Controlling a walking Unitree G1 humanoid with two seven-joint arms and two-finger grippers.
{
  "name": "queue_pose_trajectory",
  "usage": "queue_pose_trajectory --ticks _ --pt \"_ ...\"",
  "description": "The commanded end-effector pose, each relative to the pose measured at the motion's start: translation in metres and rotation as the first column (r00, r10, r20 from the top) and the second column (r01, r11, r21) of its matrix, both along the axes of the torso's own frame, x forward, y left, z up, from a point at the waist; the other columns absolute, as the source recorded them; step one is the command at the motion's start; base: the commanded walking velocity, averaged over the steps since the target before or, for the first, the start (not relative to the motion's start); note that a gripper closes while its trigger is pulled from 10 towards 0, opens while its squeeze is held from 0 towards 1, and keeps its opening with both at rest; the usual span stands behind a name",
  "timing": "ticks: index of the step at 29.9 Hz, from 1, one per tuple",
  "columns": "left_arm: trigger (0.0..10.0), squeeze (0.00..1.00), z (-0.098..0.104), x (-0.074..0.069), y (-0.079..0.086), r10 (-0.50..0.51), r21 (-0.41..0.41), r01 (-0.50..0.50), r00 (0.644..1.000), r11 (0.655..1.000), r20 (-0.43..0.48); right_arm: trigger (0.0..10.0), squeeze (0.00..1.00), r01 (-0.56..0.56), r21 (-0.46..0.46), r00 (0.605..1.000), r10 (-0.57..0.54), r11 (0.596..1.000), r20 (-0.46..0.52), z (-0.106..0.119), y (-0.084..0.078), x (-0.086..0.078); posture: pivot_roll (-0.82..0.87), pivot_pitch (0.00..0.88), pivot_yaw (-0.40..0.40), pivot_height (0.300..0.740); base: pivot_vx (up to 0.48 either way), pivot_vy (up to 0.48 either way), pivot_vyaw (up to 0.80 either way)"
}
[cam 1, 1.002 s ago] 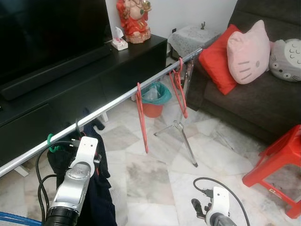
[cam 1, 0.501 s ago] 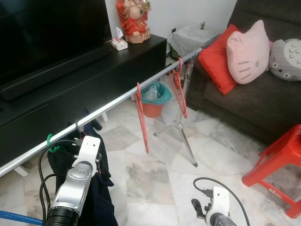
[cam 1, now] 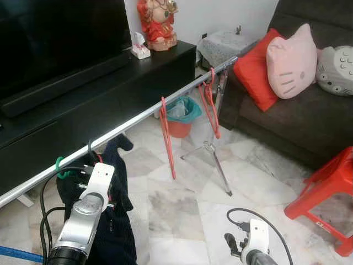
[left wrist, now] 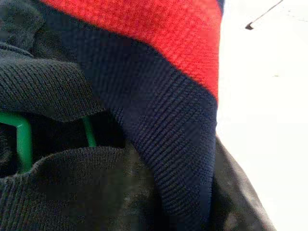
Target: Hang hanger
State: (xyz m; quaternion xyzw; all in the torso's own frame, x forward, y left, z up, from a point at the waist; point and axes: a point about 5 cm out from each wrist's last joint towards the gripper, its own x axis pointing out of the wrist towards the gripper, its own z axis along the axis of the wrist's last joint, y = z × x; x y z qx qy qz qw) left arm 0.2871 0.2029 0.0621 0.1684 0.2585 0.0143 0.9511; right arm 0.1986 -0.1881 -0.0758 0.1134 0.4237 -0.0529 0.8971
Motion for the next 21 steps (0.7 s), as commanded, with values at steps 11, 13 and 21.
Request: queue_pose_trajectory --ticks 11,13,21 --pt "0.0 0.0 0.004 -0.001 -0.007 -0.059 0.007 0.059 0.998 0.998 0.014 10.0 0.0 0.002 0.007 1.0 -0.002 1.0 -0.015 -0.003 0.002 -0.004 0.02 0.0 0.035 0.74 0.0 0.0 0.0" --pt "0.0 0.0 0.005 -0.001 -0.007 -0.066 0.007 0.066 0.998 0.998 0.016 10.0 0.0 0.003 0.008 1.0 -0.003 1.0 -0.015 -0.003 0.002 -0.005 0.02 0.0 0.036 0.74 0.0 0.0 0.0" --pt "10.0 0.0 0.014 0.001 -0.015 -0.079 -0.054 0.086 0.99 0.995 0.119 10.0 0.0 0.006 0.007 1.0 -0.006 1.0 -0.015 -0.003 0.002 -0.005 0.02 0.0 0.036 0.74 0.0 0.0 0.0"
